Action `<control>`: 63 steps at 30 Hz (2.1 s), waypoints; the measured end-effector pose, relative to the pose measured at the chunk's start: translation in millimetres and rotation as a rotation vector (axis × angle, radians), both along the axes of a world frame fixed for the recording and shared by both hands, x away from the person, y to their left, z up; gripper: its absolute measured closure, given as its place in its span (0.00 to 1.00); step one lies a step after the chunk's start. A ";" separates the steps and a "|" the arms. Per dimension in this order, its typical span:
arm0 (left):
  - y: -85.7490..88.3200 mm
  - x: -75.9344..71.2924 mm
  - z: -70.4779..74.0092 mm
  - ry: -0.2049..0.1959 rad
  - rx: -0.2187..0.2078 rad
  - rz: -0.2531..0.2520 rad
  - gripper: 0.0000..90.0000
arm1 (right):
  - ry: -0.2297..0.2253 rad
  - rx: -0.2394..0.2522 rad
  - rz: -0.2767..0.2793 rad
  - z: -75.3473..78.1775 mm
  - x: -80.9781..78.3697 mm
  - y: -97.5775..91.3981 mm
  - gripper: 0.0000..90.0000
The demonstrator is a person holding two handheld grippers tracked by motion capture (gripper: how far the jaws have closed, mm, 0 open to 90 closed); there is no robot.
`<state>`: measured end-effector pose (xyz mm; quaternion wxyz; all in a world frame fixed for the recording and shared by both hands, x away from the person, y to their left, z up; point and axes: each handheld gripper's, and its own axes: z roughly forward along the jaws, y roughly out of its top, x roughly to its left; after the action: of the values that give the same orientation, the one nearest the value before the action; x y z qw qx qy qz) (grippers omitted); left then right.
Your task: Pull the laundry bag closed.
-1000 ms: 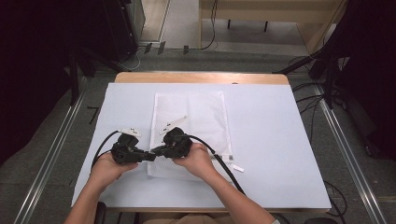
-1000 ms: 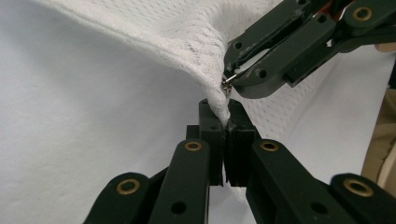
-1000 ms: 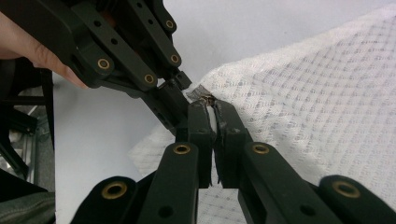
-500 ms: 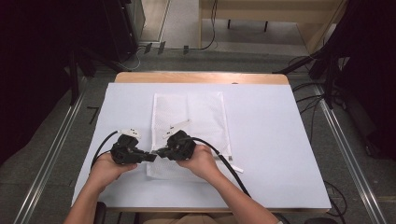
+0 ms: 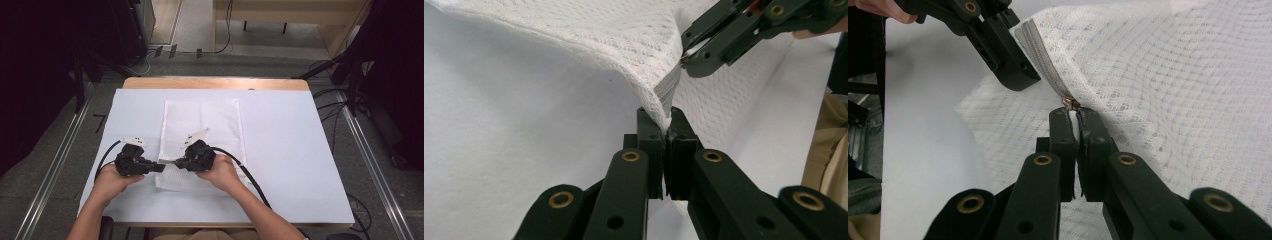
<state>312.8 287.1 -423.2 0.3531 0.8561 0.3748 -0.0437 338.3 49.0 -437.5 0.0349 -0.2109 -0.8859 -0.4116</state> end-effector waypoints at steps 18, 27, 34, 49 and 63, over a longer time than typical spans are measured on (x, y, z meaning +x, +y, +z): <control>0.8 0.7 -1.7 0.016 -0.009 -0.002 0.98 | 0.020 -0.004 -0.008 0.3 2.7 -20.2 0.98; -0.7 0.7 -2.6 0.023 -0.007 -0.009 0.98 | 0.039 -0.012 -0.019 -0.7 0.8 -36.9 0.98; -0.6 0.4 -3.0 0.027 -0.005 -0.004 0.98 | 0.018 0.003 -0.025 -3.7 -2.2 -38.0 0.98; 1.3 -1.9 -3.9 0.027 0.002 0.000 0.98 | 0.029 -0.007 -0.047 -6.3 0.8 -53.2 0.98; 2.3 -2.3 -4.0 0.031 -0.007 -0.008 0.98 | 0.027 -0.016 -0.041 -6.7 -1.4 -60.8 0.98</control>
<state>310.5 289.4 -427.2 0.3500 0.8556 0.3767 -0.0598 336.9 -11.9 -444.2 0.0367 -0.2349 -0.8840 -0.4025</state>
